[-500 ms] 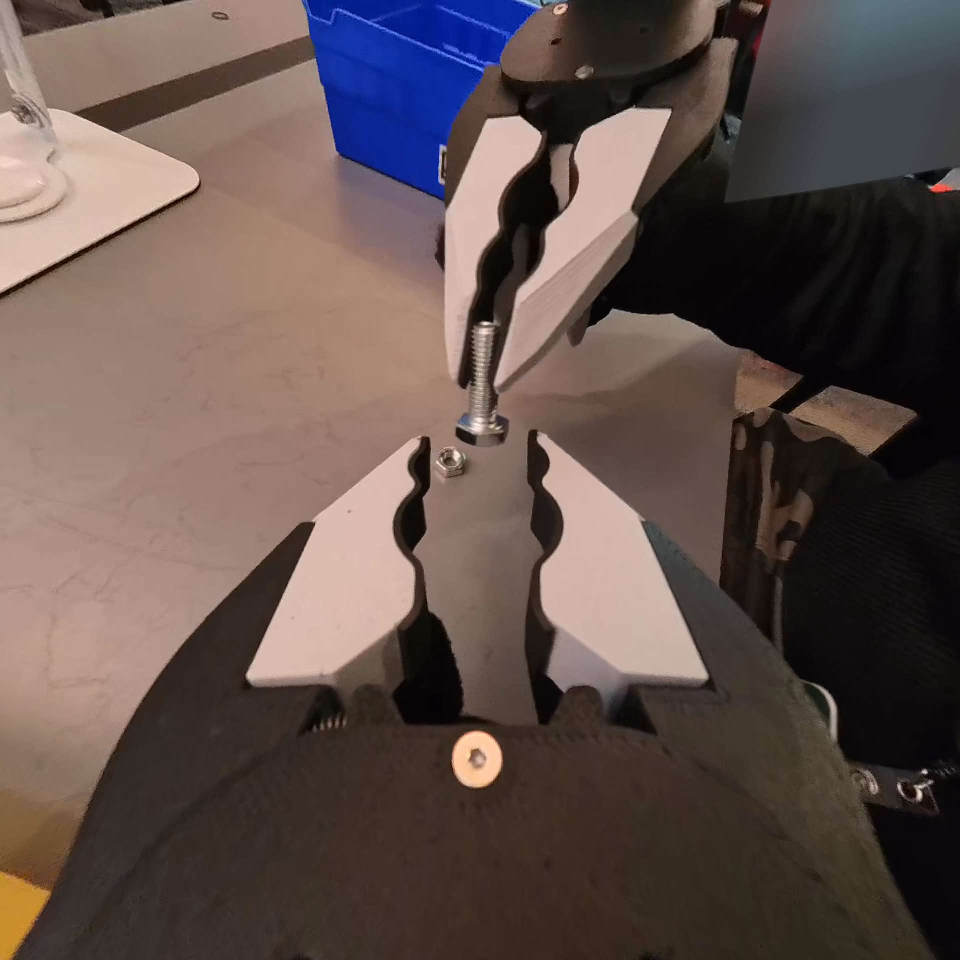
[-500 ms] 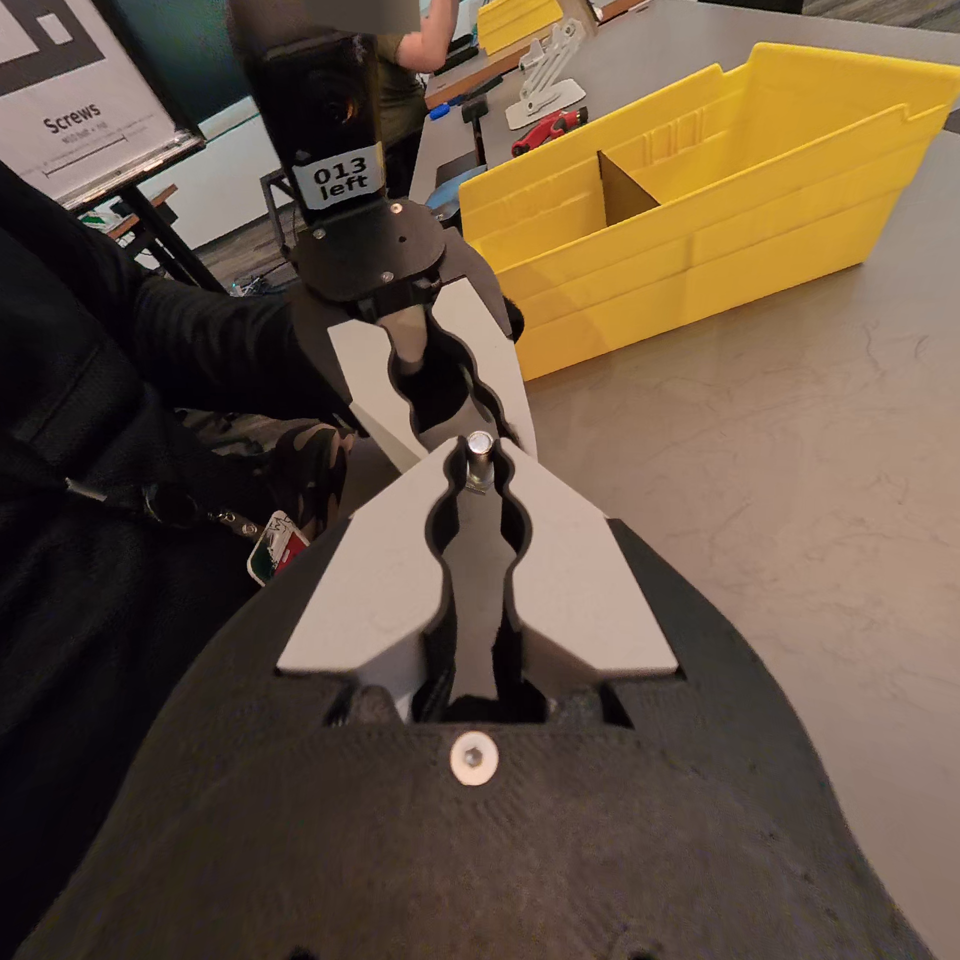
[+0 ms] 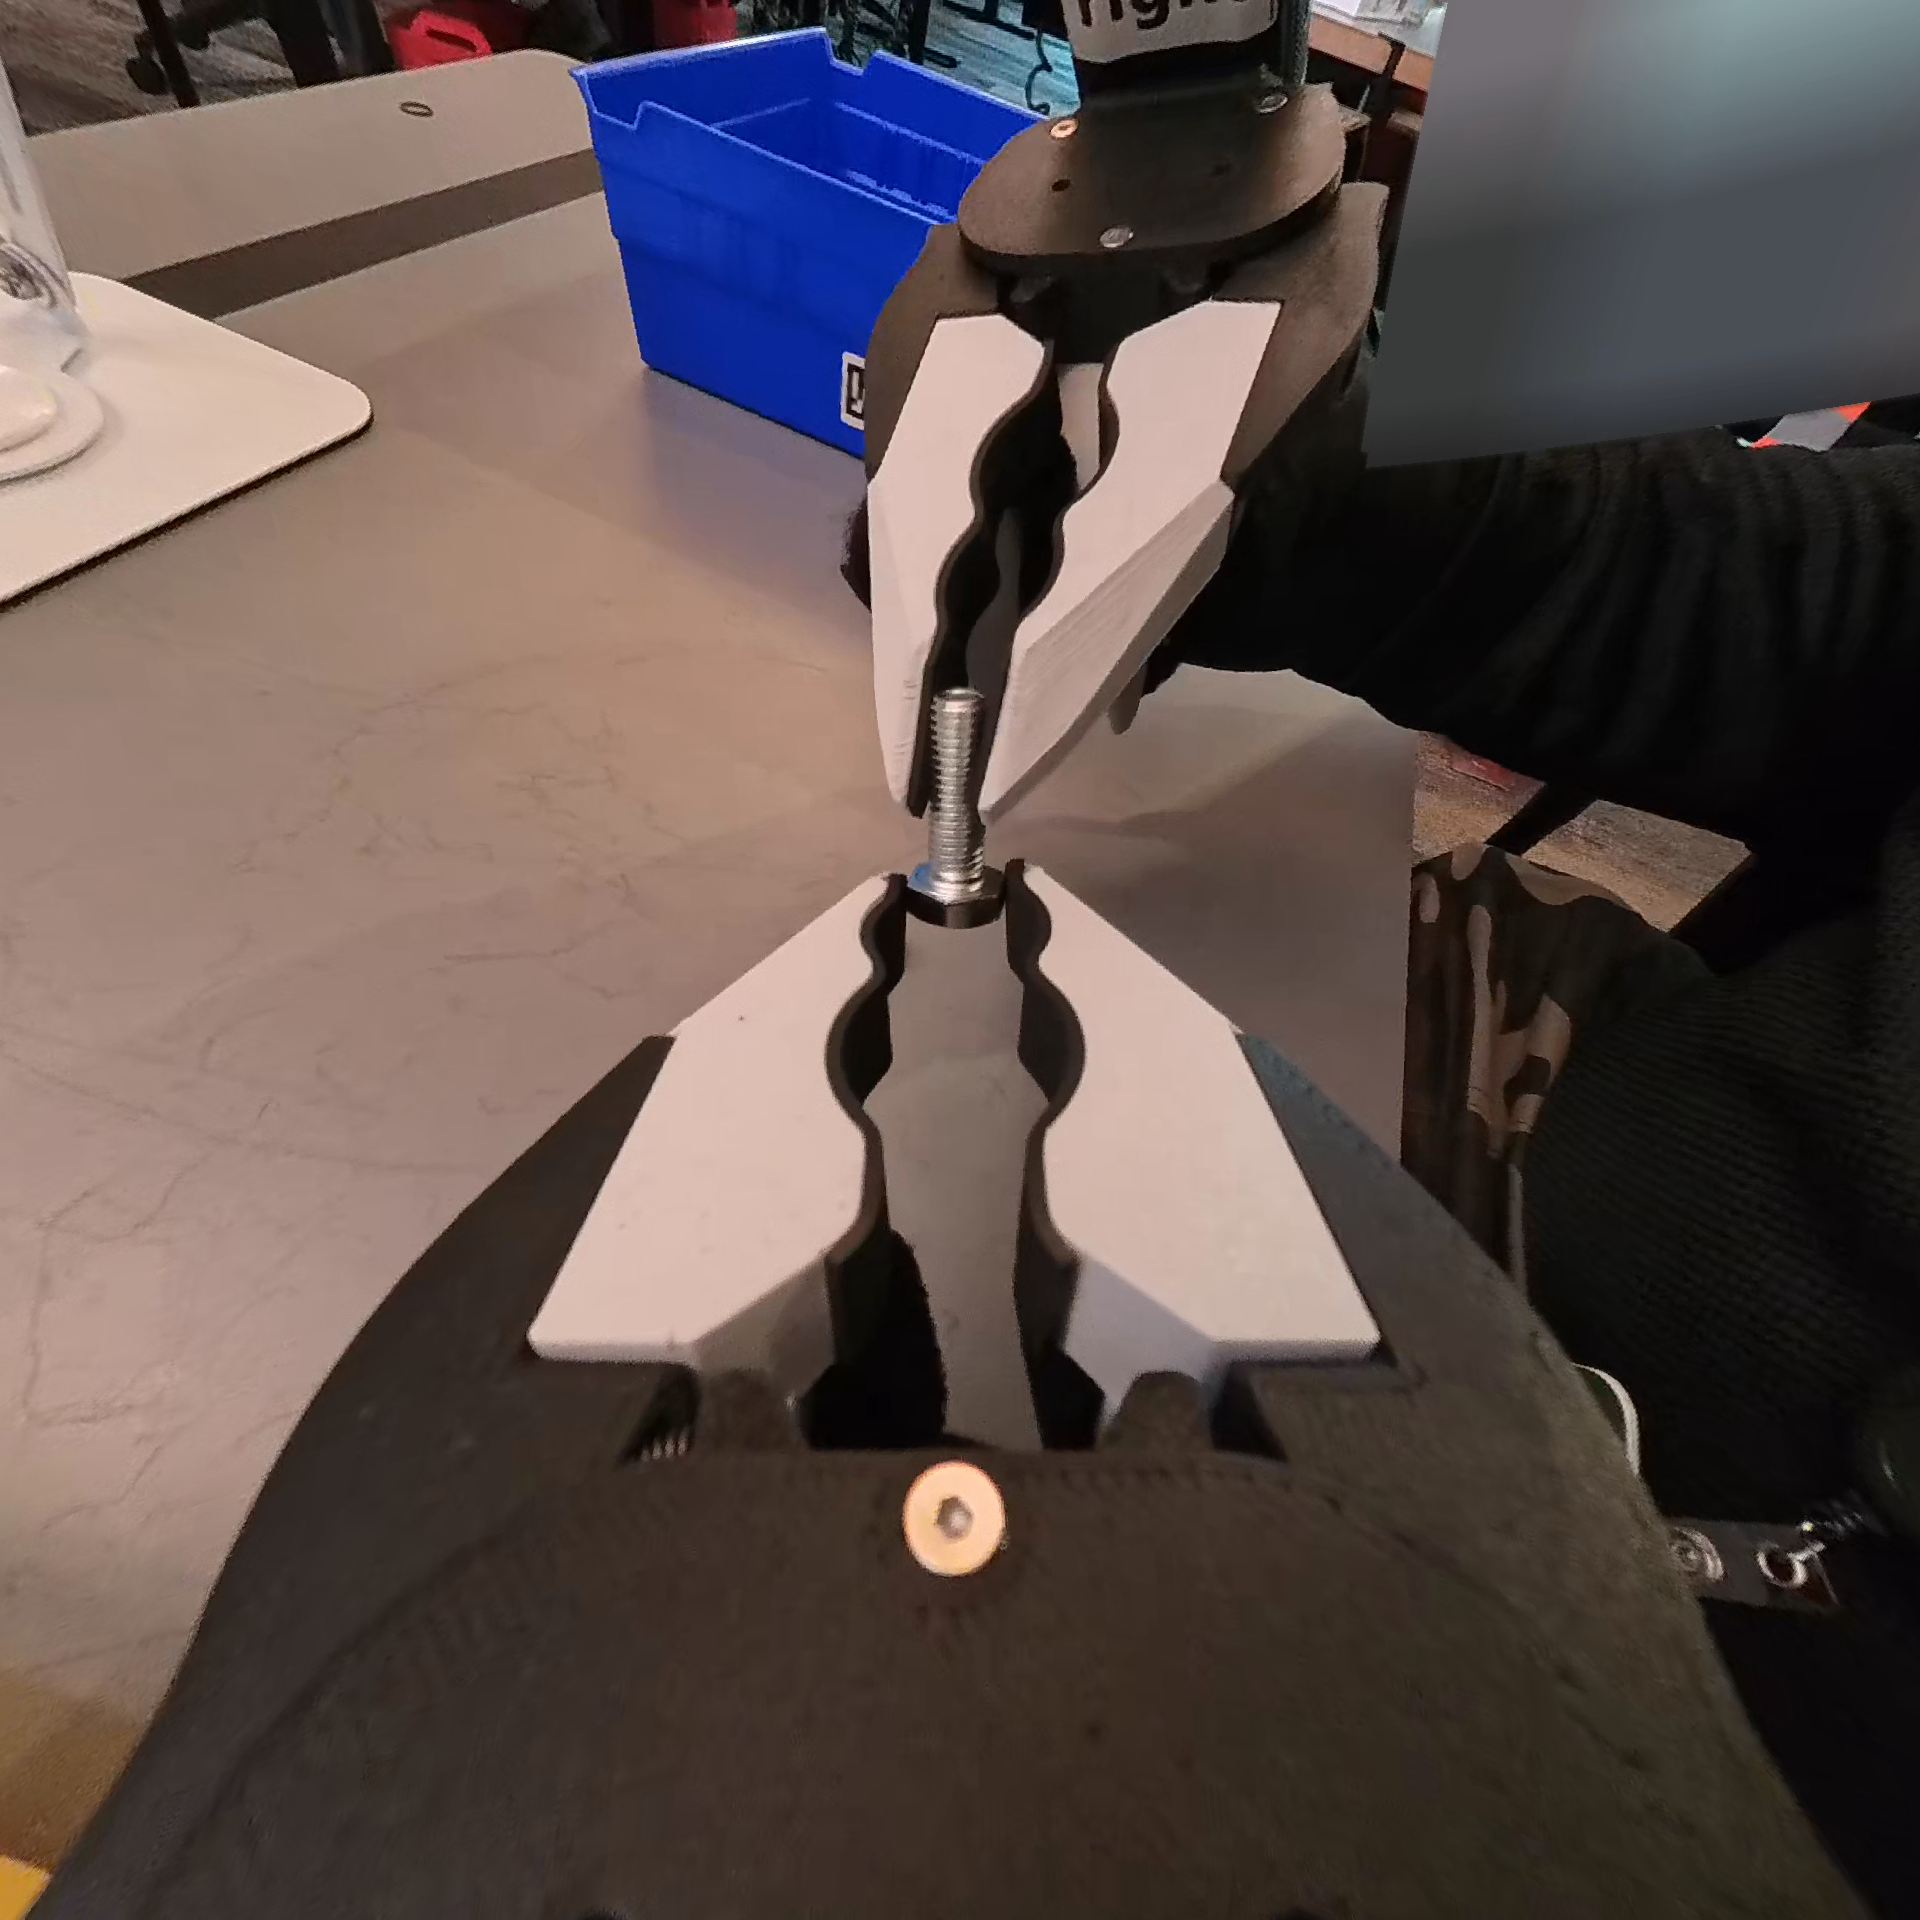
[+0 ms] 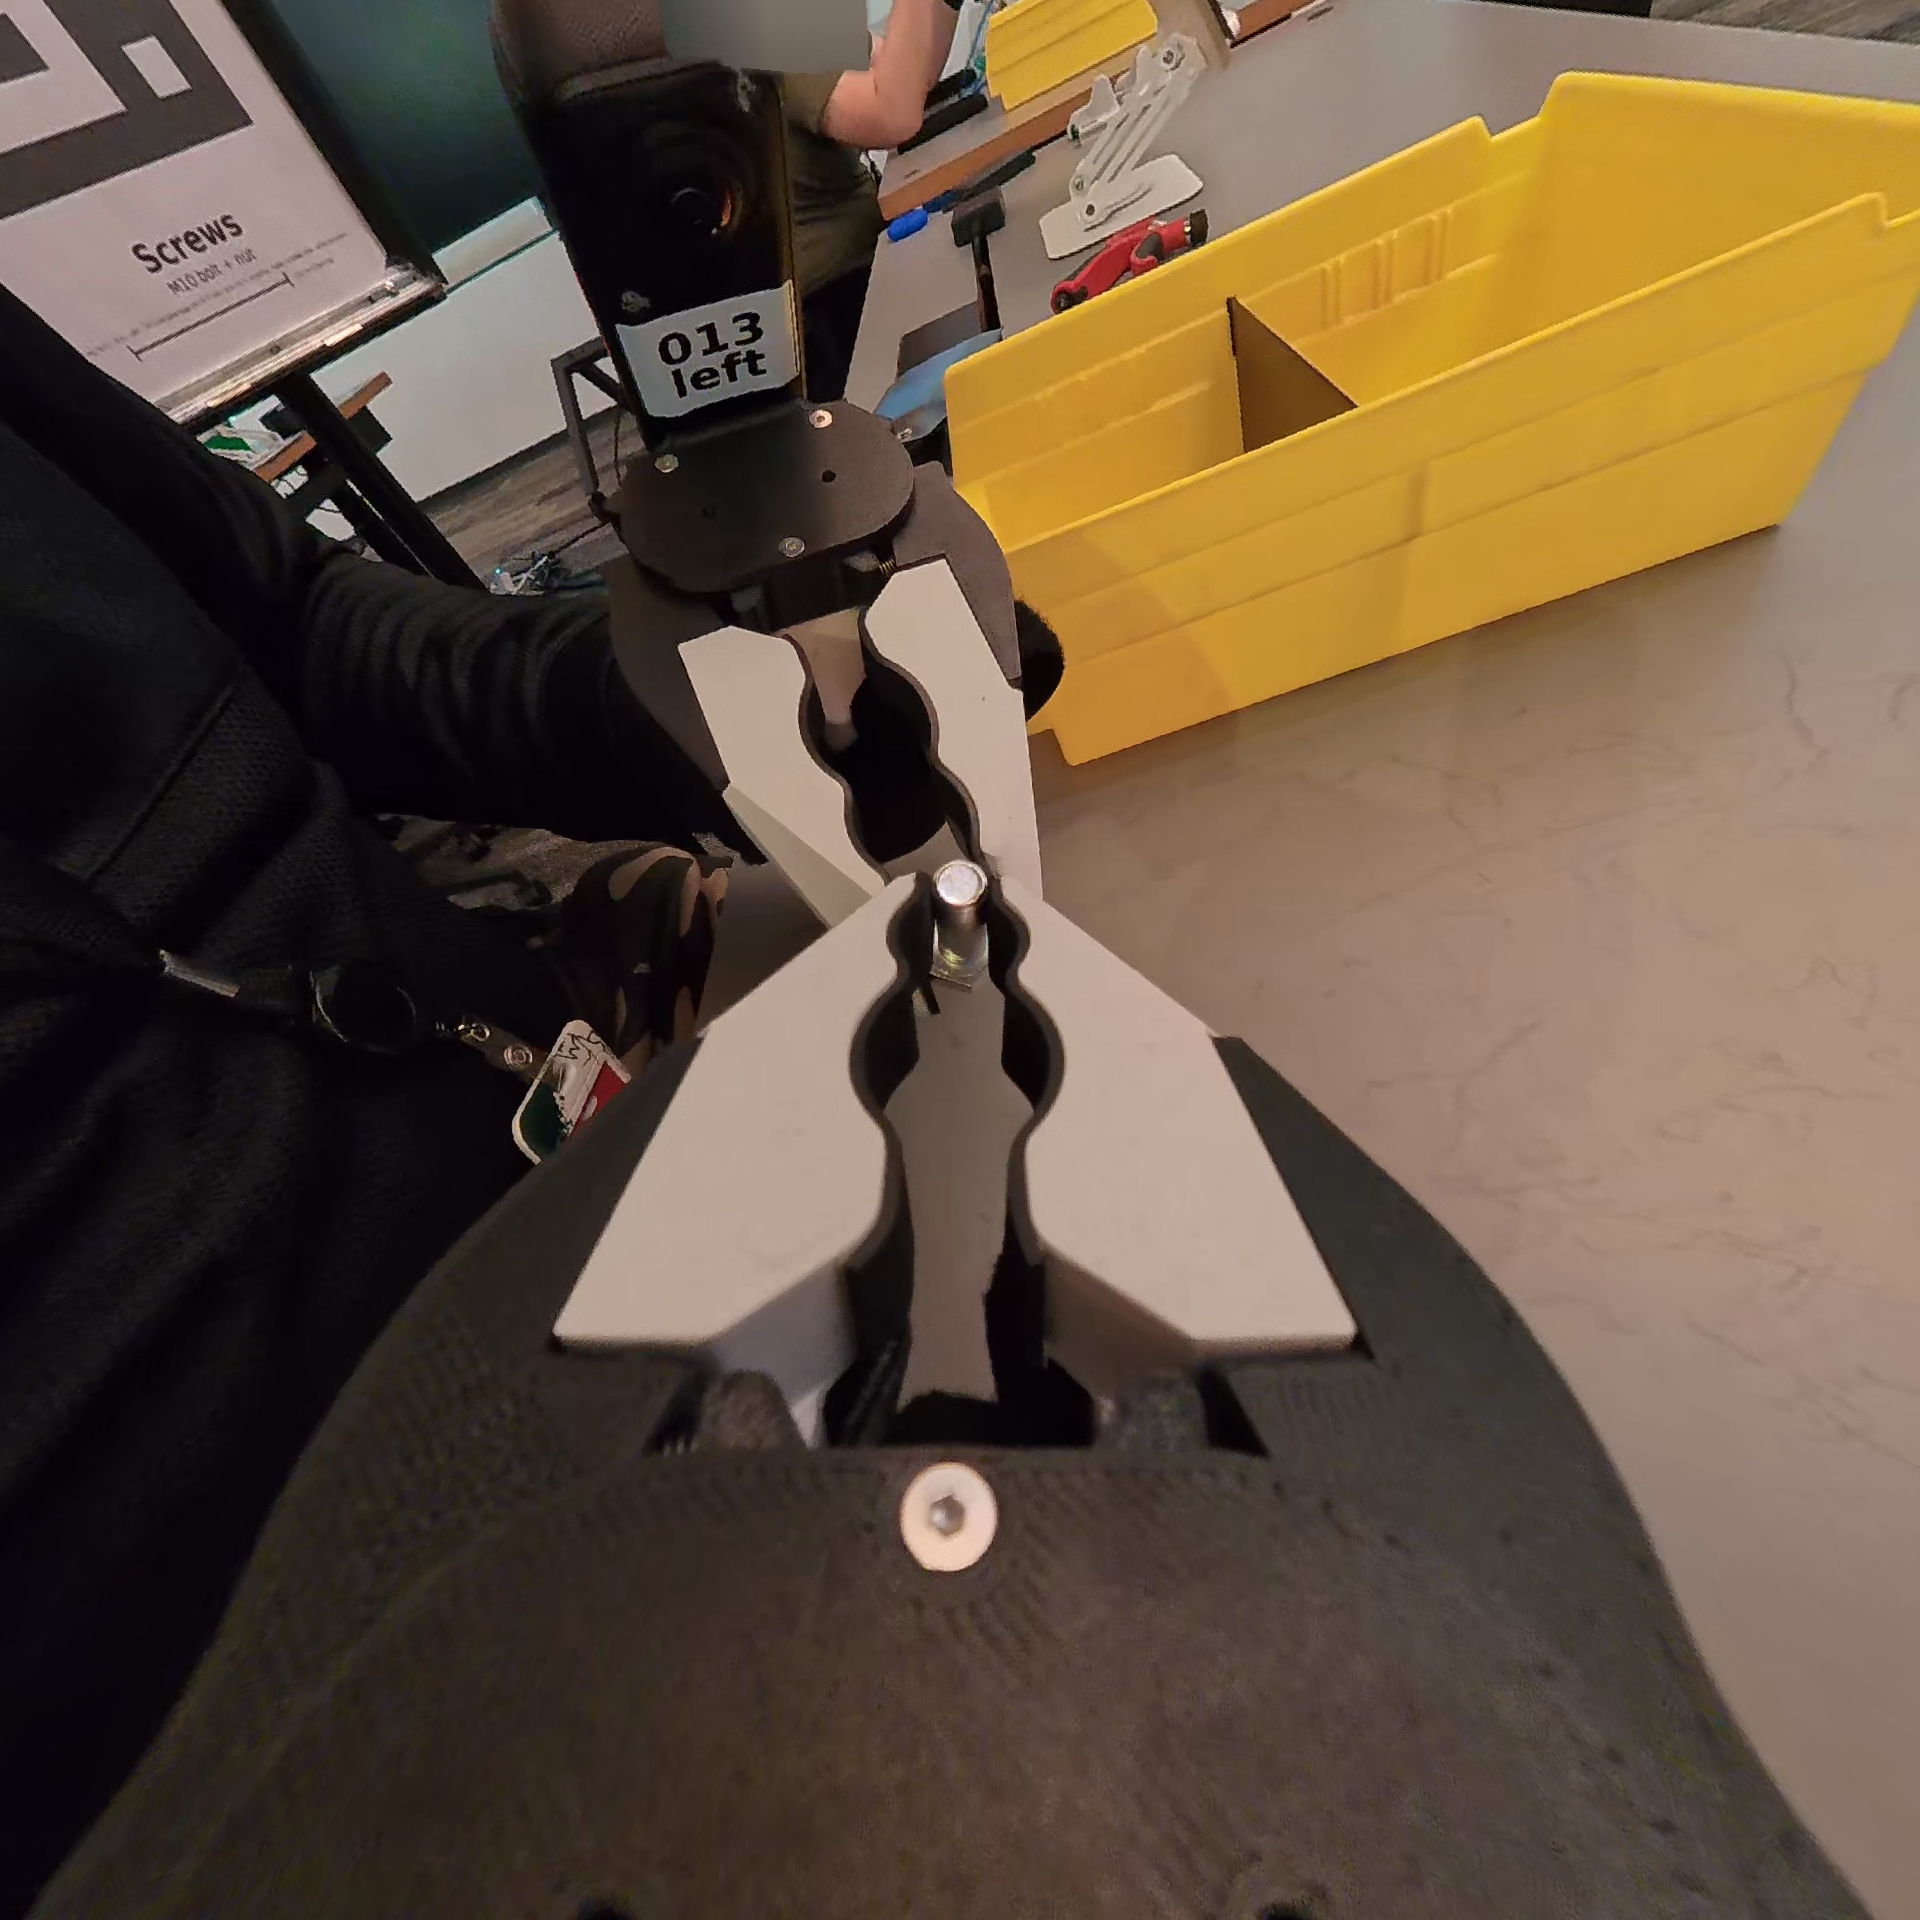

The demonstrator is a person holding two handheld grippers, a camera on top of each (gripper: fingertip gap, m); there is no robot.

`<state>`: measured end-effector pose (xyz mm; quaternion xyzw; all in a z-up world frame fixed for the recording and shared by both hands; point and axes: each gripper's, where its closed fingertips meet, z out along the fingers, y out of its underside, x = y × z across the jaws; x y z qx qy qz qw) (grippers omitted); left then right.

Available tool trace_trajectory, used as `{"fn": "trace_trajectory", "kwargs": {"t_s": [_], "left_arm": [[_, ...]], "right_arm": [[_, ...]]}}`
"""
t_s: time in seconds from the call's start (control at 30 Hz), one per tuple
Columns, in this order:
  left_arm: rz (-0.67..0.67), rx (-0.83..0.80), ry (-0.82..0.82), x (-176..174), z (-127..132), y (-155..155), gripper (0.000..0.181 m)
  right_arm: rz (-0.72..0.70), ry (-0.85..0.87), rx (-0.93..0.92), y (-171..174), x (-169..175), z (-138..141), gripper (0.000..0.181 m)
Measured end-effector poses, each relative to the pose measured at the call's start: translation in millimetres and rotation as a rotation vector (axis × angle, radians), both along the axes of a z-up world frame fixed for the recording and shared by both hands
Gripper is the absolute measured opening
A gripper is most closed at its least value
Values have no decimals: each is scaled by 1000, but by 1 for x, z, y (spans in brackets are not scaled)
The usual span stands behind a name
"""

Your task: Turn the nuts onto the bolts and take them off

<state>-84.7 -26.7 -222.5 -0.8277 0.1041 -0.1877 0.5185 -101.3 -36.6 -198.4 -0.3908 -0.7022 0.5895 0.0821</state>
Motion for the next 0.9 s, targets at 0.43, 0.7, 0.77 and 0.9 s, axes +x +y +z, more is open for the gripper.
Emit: {"fn": "trace_trajectory", "kwargs": {"t_s": [0.43, 0.7, 0.77, 0.9], "left_arm": [[77, 60, 6, -15, 14, -1, 16], [88, 126, -24, -17, 28, -4, 16], [96, 136, -23, -20, 30, -5, 16], [101, 133, 16, -21, 28, -5, 16]], "right_arm": [[-184, -54, 244, 67, 3, -23, 28], [-59, -222, 479, 50, 12, -87, 32], [-67, -189, 430, 45, 8, -73, 30], [-89, -10, 135, 35, 4, -1, 20]]}}
